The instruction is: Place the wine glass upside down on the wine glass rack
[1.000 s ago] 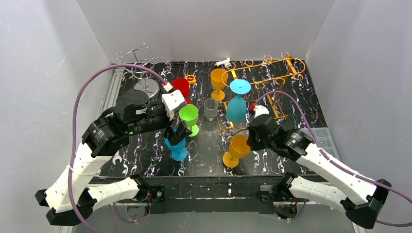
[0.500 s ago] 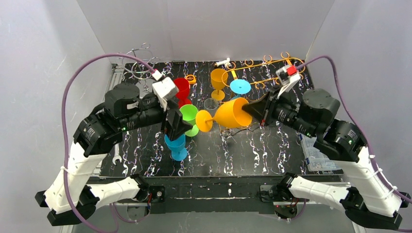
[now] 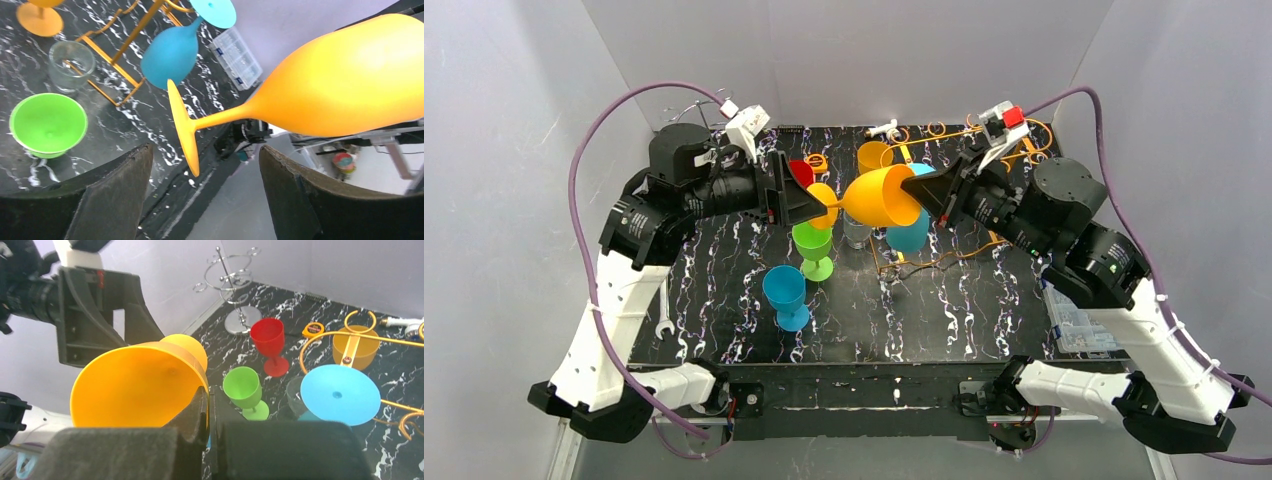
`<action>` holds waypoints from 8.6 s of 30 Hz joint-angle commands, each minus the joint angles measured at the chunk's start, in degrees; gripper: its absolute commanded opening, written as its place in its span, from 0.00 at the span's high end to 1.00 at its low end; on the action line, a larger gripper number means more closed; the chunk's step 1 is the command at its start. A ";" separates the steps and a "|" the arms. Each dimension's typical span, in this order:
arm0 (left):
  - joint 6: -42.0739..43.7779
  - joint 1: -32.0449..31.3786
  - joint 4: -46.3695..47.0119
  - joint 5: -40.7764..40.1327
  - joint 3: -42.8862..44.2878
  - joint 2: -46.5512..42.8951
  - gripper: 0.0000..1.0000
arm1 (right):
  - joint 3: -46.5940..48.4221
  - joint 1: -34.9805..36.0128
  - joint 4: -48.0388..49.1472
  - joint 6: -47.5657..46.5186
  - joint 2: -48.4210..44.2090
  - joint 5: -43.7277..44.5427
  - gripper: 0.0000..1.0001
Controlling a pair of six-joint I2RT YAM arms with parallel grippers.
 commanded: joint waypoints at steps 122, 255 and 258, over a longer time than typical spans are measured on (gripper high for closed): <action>55.46 1.41 27.92 6.20 -18.27 -14.38 0.02 | -40.50 -22.44 14.38 -10.82 -14.22 28.69 0.58; 42.72 3.90 -3.62 -15.61 -20.67 -13.59 0.02 | -45.13 -52.29 -1.09 5.20 -30.39 -25.48 0.02; 42.80 4.78 -4.55 -15.41 -20.78 -13.59 0.02 | -47.49 -52.03 0.24 7.39 -31.37 -27.84 0.02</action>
